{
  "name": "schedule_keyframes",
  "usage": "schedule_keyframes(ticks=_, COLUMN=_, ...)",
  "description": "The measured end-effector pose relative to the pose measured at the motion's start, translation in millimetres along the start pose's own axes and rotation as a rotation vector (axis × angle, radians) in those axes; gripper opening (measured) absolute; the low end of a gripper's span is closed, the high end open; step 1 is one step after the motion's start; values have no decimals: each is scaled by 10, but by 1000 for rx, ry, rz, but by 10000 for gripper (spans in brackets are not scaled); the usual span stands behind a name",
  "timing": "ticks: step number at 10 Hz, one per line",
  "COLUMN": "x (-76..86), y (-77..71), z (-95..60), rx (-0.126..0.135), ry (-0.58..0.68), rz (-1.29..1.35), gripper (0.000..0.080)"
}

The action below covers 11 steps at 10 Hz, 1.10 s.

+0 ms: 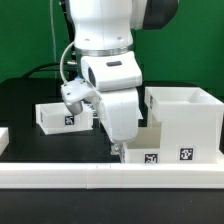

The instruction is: Assemble drawer

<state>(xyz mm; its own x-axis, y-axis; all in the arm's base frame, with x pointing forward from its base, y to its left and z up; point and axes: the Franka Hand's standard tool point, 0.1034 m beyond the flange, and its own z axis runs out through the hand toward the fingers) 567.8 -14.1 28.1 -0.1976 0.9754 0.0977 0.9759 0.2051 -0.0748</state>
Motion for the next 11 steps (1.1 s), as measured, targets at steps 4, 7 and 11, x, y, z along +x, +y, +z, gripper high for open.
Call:
schedule_keyframes(ticks=4, x=-13, y=-8, z=12, rx=3, ry=-3, rz=-3, gripper=649)
schedule_keyframes(ticks=7, x=147, y=55, z=18, rx=5, ry=3, rz=-19, gripper=649)
schedule_keyframes(ticks=11, x=290, y=175, z=22, rx=30, ry=11, rz=9, gripper=649)
